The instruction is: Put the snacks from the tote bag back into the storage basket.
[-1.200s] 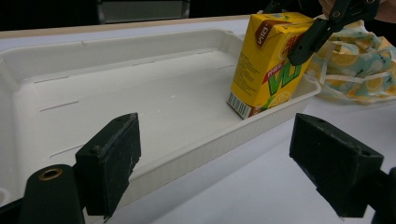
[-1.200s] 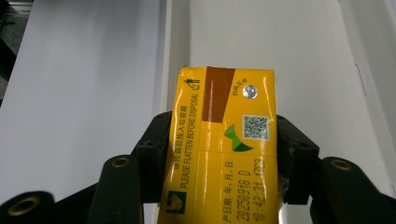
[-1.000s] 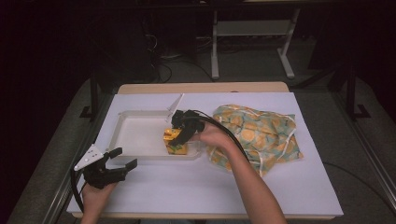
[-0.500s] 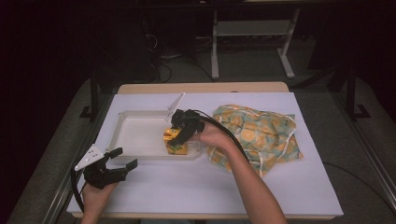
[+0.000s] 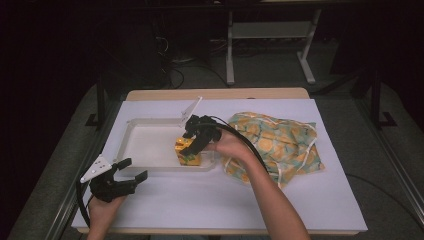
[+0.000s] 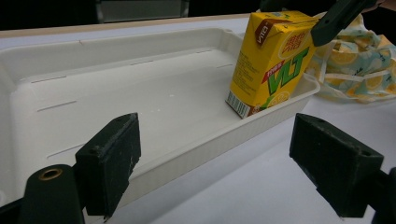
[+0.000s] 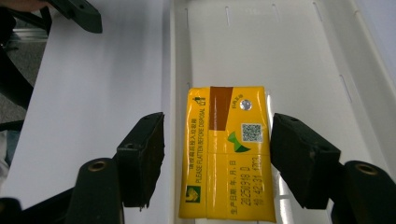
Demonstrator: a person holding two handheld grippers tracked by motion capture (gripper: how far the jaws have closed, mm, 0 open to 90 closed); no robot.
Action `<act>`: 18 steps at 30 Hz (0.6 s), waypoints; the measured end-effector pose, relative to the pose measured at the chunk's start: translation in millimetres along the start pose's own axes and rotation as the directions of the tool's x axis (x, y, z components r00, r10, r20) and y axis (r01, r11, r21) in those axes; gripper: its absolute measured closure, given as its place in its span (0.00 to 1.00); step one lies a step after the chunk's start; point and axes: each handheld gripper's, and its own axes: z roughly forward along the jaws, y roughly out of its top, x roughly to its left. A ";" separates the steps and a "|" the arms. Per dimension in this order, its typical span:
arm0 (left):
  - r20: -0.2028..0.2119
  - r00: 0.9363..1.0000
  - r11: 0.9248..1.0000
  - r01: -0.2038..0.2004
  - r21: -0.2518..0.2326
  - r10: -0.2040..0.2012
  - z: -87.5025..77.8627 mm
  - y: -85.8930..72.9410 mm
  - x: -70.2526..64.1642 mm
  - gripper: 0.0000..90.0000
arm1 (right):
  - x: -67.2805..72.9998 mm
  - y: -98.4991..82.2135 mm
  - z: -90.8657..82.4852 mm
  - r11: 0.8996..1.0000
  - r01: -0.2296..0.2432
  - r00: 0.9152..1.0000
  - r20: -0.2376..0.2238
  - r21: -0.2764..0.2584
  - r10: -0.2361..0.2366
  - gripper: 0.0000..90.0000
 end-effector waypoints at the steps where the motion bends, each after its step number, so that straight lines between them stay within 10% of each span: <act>1: 0.000 1.000 1.000 0.001 -0.001 -0.001 0.2 -0.1 -0.1 0.18 | 0.3 -0.2 -1.9 1.000 0.001 1.000 0.005 -0.003 -0.001 0.39; 18: 0.000 1.000 1.000 0.004 0.004 -0.004 0.4 -0.6 -0.4 0.18 | 2.8 -13.5 -31.7 0.998 -0.048 0.998 0.042 -0.051 0.051 0.35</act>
